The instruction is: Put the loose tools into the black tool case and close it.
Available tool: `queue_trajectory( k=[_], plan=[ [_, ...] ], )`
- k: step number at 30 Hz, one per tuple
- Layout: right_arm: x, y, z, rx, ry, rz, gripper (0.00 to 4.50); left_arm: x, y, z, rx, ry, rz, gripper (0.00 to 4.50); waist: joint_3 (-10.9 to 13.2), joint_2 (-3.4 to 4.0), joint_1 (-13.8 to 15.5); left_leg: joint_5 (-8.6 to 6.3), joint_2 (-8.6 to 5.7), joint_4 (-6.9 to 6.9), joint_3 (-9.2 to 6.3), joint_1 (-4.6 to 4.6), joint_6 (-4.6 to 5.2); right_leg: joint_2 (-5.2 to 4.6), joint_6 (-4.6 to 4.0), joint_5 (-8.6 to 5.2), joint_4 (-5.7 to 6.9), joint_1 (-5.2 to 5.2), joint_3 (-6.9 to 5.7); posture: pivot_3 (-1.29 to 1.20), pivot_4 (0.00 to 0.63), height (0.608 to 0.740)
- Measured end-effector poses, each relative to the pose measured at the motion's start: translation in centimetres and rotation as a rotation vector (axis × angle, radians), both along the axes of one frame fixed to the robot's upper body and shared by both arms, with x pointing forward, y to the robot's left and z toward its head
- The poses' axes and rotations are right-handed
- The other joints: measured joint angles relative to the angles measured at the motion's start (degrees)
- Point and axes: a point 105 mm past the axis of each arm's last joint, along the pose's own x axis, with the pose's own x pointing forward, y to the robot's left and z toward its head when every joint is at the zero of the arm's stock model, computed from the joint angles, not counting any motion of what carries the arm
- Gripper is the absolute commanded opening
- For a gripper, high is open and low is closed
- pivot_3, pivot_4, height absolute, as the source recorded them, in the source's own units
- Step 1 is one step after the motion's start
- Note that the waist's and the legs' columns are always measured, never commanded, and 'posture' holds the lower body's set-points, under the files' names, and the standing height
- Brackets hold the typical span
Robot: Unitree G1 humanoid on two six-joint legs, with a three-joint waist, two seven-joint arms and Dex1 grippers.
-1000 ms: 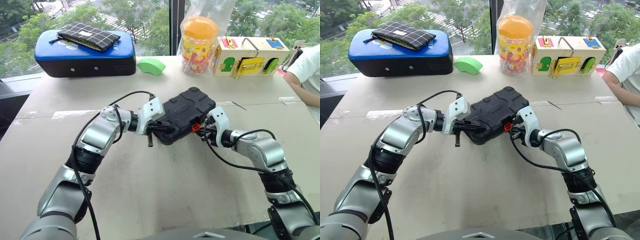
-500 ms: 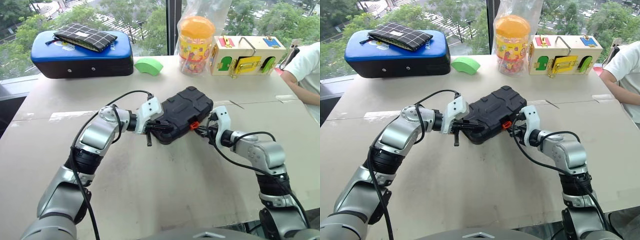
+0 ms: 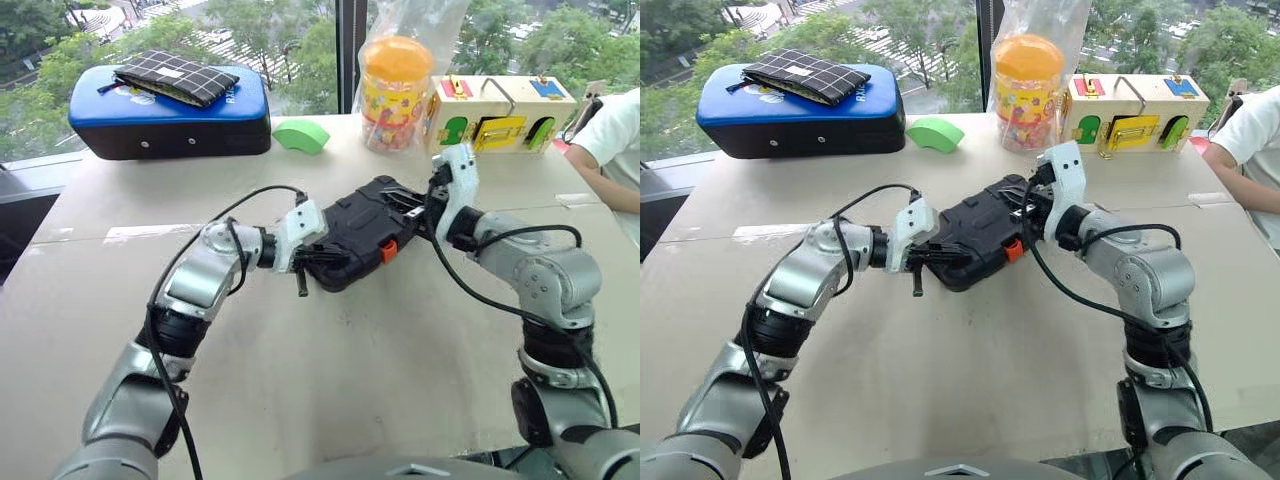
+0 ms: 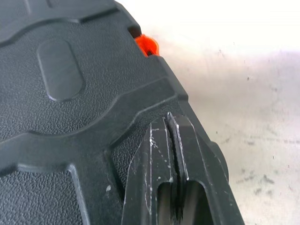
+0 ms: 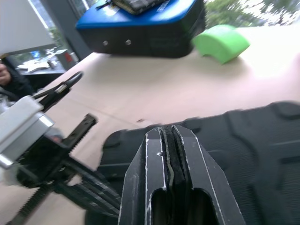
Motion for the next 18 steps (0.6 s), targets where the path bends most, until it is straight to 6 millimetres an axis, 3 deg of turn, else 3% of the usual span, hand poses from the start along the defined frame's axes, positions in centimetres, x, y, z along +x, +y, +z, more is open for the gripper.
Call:
queue_trajectory(
  k=[2,3,6,7,9,13,18],
  plan=[
    [-1.0,-1.4,-0.9,-0.042,-0.037,-0.007,1.14,-0.6,0.2,0.4,-0.126,0.049,0.039,1.07,0.01,-0.06,0.11,0.00,0.01,-0.01,-0.08,-0.36,0.00,0.01,0.02,0.01,-0.10,-0.26,-0.11,0.00,0.150,0.740],
    [-2.3,-3.1,-2.3,-0.120,-0.046,0.001,1.65,-1.5,1.4,0.9,-0.192,0.069,0.077,1.61,-0.04,-0.13,0.00,0.00,0.00,0.04,-0.11,-0.82,0.01,0.02,0.23,0.14,-0.10,-0.68,-0.16,0.00,0.150,0.740],
    [-3.6,-5.7,-4.0,-0.224,-0.033,0.004,3.01,-2.7,3.5,1.1,-0.205,0.092,0.139,2.95,0.01,-0.09,-0.33,0.01,-0.03,0.07,0.03,-0.89,0.02,0.01,0.23,0.14,-0.10,-0.74,-0.14,0.00,0.150,0.740],
    [-4.5,-7.0,-4.2,-0.263,-0.050,0.018,3.74,-3.9,4.1,1.3,-0.209,0.100,0.152,3.63,0.03,-0.07,-0.31,0.00,-0.01,0.06,0.04,-0.91,0.03,0.00,0.23,0.14,-0.19,-0.74,-0.17,0.00,0.150,0.740],
    [-6.0,-9.2,-4.5,-0.343,-0.063,0.032,4.42,-5.7,5.6,0.7,-0.188,0.136,0.187,4.37,0.04,-0.06,-0.16,-0.02,0.01,0.06,0.03,-0.83,0.06,0.00,0.21,0.13,-0.24,-0.66,-0.21,0.00,0.150,0.740],
    [-9.3,-14.1,-4.9,-0.426,-0.030,0.012,4.47,-9.8,9.4,-1.2,-0.112,0.204,0.305,4.45,0.21,0.08,0.33,-0.05,0.12,0.04,-0.04,-0.73,0.05,-0.01,0.00,0.01,-0.64,-0.35,-0.33,0.00,0.150,0.740],
    [-12.0,-16.5,-4.8,-0.476,-0.018,0.013,4.47,-12.4,11.4,-1.7,-0.045,0.205,0.365,4.45,0.35,0.15,1.47,-0.20,0.13,0.12,0.07,-0.75,-0.21,-0.33,-0.01,0.01,-0.69,-0.34,-0.60,0.00,0.150,0.740]
  ],
)
